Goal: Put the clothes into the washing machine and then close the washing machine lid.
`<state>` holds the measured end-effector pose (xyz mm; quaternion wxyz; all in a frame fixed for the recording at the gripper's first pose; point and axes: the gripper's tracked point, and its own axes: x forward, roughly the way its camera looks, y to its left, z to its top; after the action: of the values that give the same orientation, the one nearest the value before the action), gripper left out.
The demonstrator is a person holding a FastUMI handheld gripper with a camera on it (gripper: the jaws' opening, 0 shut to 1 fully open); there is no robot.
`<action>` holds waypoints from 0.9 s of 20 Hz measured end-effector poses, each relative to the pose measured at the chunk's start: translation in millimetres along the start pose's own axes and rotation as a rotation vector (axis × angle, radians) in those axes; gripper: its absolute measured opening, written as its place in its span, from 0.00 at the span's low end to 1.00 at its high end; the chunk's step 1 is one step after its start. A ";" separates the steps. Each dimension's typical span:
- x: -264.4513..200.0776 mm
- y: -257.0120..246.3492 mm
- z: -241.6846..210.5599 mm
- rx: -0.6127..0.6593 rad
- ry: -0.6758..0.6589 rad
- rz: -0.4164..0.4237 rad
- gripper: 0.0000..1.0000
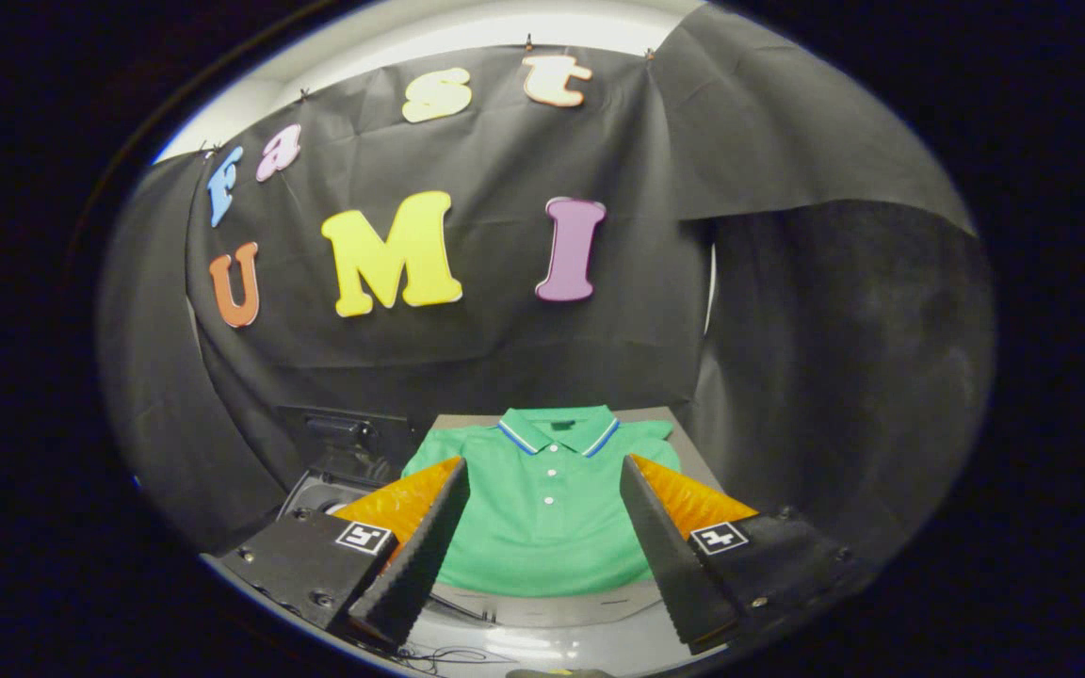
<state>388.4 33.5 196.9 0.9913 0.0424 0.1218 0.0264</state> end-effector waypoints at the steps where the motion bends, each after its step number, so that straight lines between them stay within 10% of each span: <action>1: 17.6 -1.1 -3.8 0.000 0.034 -0.005 1.00; 10: 127.5 -11.8 -60.9 0.008 0.331 -0.057 1.00; 18: 136.5 -13.2 -74.8 -0.051 0.367 -0.106 0.97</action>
<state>503.0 34.7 90.7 0.9532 0.0051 0.3018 -0.0152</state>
